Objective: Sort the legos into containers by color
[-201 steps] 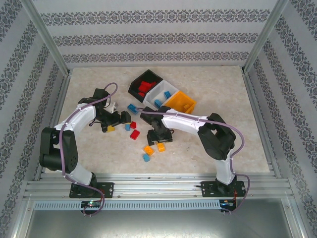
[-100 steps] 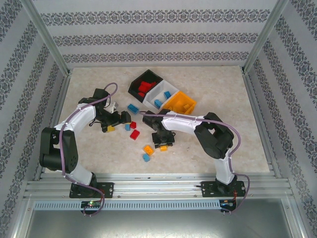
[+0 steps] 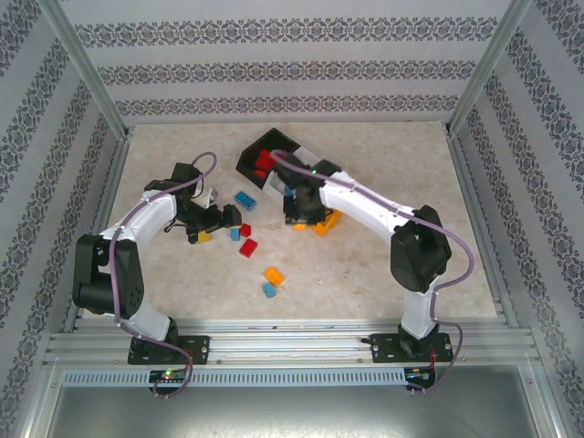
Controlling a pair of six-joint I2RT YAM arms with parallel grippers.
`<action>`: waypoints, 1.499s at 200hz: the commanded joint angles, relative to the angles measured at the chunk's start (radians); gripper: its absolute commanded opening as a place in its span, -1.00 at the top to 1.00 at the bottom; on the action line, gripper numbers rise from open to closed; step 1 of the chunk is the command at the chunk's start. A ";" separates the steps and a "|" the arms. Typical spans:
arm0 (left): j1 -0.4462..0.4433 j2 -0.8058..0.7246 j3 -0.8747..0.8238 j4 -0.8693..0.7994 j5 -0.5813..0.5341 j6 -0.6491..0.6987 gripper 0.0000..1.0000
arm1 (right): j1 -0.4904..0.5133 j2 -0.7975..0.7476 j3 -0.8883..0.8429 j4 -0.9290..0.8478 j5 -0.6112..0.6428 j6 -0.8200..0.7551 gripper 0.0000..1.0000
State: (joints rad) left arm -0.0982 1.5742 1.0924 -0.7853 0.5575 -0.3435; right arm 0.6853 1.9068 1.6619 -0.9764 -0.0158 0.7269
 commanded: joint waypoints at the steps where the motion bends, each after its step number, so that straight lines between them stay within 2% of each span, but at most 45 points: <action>1: -0.004 -0.011 -0.009 -0.012 0.016 0.009 -1.00 | -0.079 0.017 0.053 -0.016 0.023 -0.001 0.38; 40: -0.005 -0.023 -0.015 -0.024 0.005 0.016 -1.00 | -0.198 0.096 0.110 -0.016 0.029 -0.004 0.37; 73: -0.004 -0.022 -0.011 -0.033 -0.004 0.022 -1.00 | -0.254 0.138 0.125 -0.016 0.025 -0.021 0.33; 104: -0.004 -0.007 -0.008 -0.031 -0.003 0.025 -1.00 | -0.269 0.147 0.124 -0.014 0.021 -0.042 0.25; 154: -0.004 0.026 0.021 -0.038 0.005 0.022 -1.00 | -0.271 0.124 0.147 -0.023 0.027 -0.060 -0.12; 193: -0.004 0.023 0.012 -0.034 0.006 0.018 -1.00 | -0.267 0.093 0.216 -0.074 0.030 -0.075 -0.20; 219: -0.004 0.021 0.029 -0.044 0.003 0.022 -1.00 | -0.237 0.040 0.221 -0.094 0.026 -0.082 -0.23; 248: -0.002 -0.004 0.005 -0.034 -0.017 0.024 -1.00 | -0.165 -0.016 0.135 -0.086 -0.014 -0.081 -0.26; 271: 0.000 -0.017 -0.007 -0.025 -0.033 0.020 -1.00 | -0.074 -0.022 0.070 -0.051 -0.065 -0.065 -0.28; 300: 0.015 -0.025 0.004 -0.033 -0.063 0.015 -1.00 | 0.063 0.046 0.064 -0.033 -0.102 -0.063 -0.33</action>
State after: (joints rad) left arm -0.0963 1.5860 1.0927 -0.7891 0.5339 -0.3431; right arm 0.6590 1.8954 1.7424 -1.0176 -0.0624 0.6586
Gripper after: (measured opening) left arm 0.998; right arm 0.657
